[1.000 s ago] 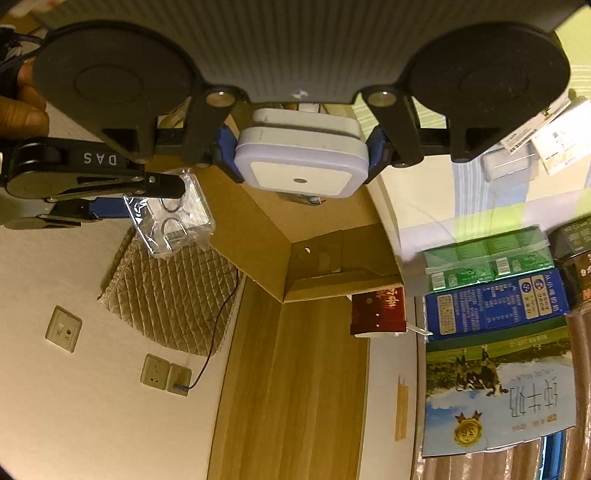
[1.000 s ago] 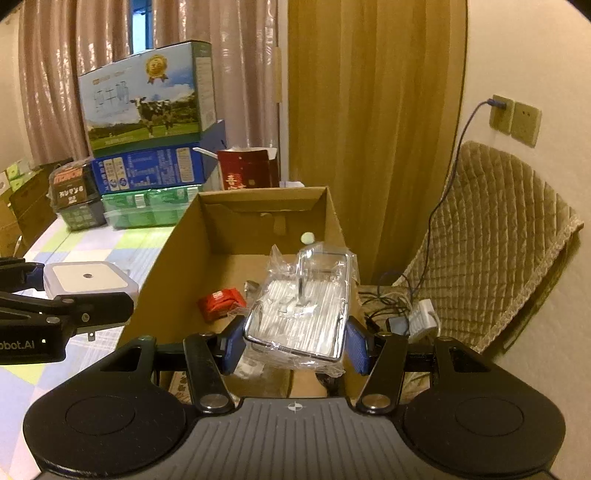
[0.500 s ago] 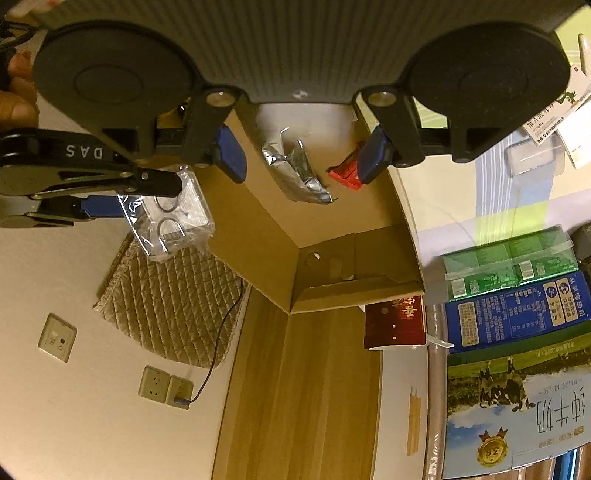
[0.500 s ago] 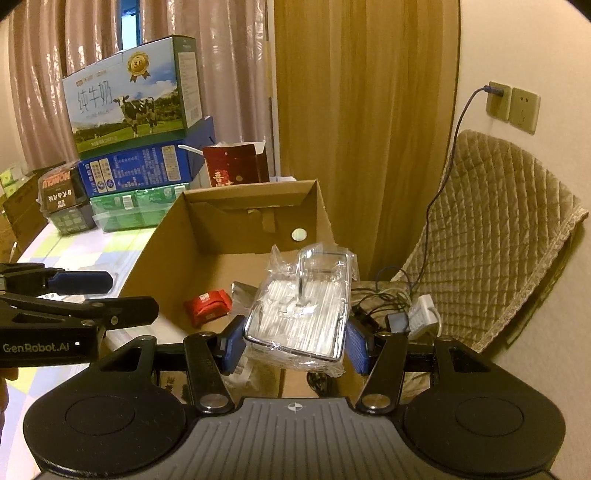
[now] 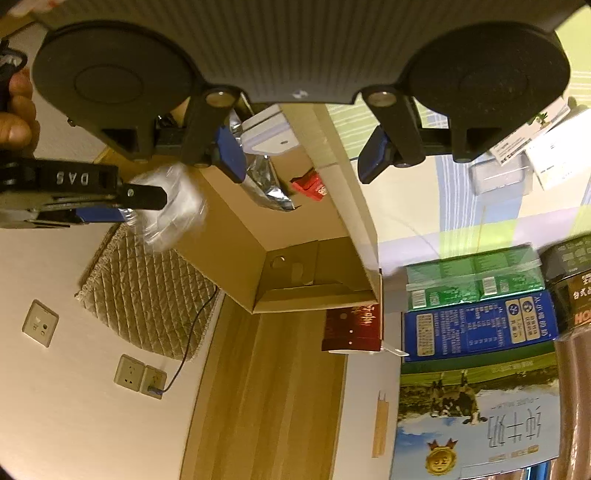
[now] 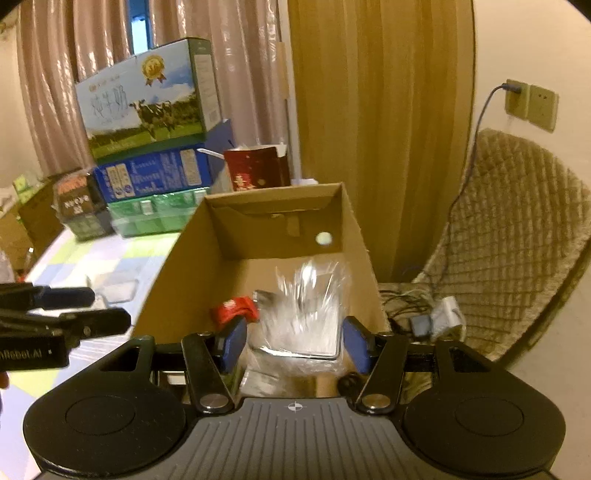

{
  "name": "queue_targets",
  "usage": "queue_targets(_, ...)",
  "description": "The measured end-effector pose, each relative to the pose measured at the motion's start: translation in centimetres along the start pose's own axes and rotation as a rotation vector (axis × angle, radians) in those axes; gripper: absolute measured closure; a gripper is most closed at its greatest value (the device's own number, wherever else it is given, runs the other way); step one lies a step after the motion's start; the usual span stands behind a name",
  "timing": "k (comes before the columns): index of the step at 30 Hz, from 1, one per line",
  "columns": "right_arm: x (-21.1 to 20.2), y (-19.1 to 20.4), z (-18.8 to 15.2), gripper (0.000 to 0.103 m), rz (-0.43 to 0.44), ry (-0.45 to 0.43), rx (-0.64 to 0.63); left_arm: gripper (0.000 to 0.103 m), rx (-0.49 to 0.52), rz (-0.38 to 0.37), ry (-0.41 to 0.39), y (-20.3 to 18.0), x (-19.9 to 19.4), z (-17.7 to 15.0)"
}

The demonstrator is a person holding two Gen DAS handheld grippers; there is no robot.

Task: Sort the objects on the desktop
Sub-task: 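Open both grippers to drop the container and bag into the box, then move both grippers back over the medicine boxes on the table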

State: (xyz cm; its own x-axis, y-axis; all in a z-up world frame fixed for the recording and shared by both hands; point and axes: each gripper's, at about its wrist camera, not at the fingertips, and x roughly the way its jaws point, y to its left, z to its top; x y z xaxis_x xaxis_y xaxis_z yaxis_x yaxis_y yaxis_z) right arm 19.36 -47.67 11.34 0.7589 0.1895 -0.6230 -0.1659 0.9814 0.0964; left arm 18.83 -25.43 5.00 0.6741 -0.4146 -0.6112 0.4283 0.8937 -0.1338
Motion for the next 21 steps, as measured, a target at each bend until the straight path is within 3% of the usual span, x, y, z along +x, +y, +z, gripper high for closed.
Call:
queue_targets(12,-3.0,1.3,-1.6,0.031,0.007,0.001,0.015,0.033,-0.031,0.052,0.008,2.5,-3.0,-2.1)
queue_targets(21,-4.9,5.3,-2.1,0.016,0.041,-0.007,-0.022,0.026,-0.035,0.085,-0.011,4.5,-6.8,-2.9)
